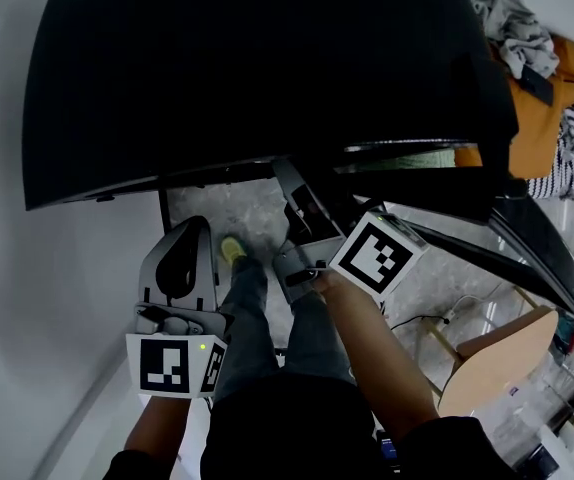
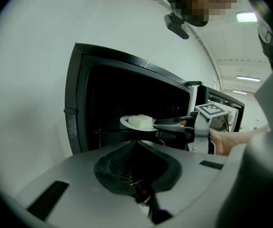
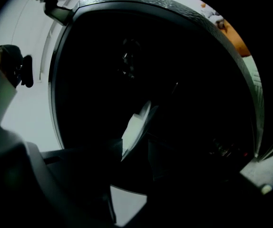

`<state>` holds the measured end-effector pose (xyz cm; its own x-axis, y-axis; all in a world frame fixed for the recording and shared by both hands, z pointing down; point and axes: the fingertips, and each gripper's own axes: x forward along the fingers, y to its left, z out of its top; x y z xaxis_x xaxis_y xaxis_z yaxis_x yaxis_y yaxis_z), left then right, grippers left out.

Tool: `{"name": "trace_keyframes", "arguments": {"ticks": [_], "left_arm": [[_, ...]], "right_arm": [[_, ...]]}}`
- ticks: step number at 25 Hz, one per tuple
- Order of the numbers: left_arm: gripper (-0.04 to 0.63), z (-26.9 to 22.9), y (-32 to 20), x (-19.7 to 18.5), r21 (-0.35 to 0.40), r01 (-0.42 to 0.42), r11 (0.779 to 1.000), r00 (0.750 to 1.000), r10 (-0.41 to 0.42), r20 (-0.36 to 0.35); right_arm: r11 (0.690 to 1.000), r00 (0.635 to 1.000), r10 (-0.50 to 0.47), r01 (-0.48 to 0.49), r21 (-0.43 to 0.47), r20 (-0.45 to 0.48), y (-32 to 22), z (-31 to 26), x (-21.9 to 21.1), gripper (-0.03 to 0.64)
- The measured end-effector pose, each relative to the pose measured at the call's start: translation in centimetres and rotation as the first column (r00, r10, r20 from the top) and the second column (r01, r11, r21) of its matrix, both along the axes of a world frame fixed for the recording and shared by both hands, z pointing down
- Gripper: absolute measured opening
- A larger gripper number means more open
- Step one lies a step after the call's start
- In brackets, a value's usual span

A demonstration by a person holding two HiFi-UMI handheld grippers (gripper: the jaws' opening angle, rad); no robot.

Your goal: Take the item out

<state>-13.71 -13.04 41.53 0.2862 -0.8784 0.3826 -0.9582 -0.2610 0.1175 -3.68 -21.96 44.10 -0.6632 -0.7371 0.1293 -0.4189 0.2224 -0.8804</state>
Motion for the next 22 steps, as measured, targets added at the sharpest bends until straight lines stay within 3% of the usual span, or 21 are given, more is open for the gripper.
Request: {"name": "trace_keyframes", "arguments": {"ticks": [11,20,22], "left_arm": [[0.005,0.2,-0.4,-0.3,-0.002,-0.022,1.000,0.999,0.022,-0.026],[0.005,0.0,-0.6,-0.5,-0.002,-0.036,0.999,0.999,0.036,-0.032],[0.005,-0.1,-0.7,-0.6,0.000,-0.039,0.999,0.999,0.039,-0.033]], "right_arm": [[0.982,0.981,0.083,-0.051,-0.182,0.174,-1.5,1.0,-0.8,0.160],[0.969,0.969,0.116,-0.061,-0.241,0.220,-1.8,1.4,-1.0,0.158],[0.970,0.963,0.118,-0.060,-0.237,0.240,-1.9,1.1,-1.1,0.110]]}}
